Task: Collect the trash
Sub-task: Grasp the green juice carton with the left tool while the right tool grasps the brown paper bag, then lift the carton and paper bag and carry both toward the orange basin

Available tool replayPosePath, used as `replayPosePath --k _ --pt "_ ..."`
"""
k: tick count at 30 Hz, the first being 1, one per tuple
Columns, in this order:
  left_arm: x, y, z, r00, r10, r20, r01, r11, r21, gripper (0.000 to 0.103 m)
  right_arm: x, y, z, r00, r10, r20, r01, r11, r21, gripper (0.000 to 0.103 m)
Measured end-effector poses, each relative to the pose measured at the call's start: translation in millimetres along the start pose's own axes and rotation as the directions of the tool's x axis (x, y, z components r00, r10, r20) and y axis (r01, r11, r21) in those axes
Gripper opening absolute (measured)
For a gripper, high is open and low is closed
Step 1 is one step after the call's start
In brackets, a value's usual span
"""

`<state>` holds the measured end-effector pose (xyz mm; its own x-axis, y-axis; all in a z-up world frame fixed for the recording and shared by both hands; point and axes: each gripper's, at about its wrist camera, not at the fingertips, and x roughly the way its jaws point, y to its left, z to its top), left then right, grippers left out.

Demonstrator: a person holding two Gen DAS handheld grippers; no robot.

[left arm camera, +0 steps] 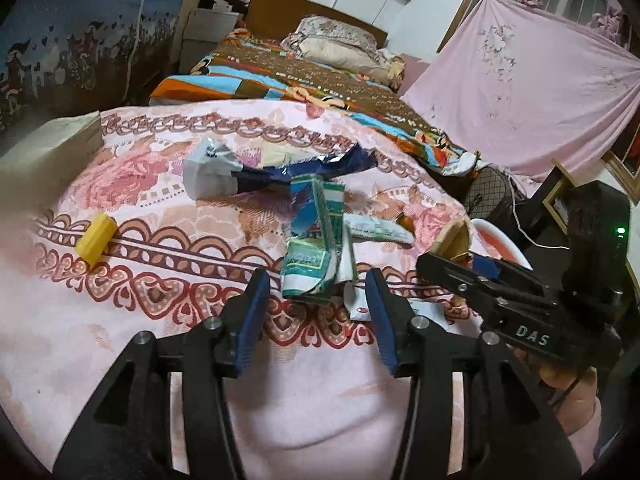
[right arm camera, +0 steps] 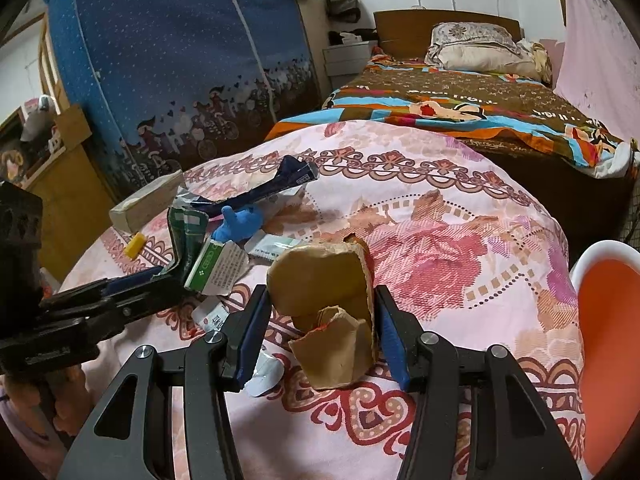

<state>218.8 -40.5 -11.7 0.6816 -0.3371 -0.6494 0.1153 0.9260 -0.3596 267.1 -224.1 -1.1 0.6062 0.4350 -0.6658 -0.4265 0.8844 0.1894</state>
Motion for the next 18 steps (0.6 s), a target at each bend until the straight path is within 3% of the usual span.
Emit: replayPosePath --k 4,12,18 --pt "0 4 -1 1.000 -0.009 0.001 0.009 1.000 -0.014 0.011 0 1 -1 1.000 0.000 0.001 0.000 1.000 0.000 0.050" --pt "-4 5 -2 0.999 -0.024 0.022 0.025 0.999 -0.022 0.008 -2 4 -2 1.000 0.001 0.004 -0.001 1.000 -0.008 0.050" --pt "-14 3 -3 0.997 -0.019 0.073 0.020 1.000 -0.011 0.007 -12 9 -4 0.999 -0.004 0.053 0.006 1.000 -0.030 0.050"
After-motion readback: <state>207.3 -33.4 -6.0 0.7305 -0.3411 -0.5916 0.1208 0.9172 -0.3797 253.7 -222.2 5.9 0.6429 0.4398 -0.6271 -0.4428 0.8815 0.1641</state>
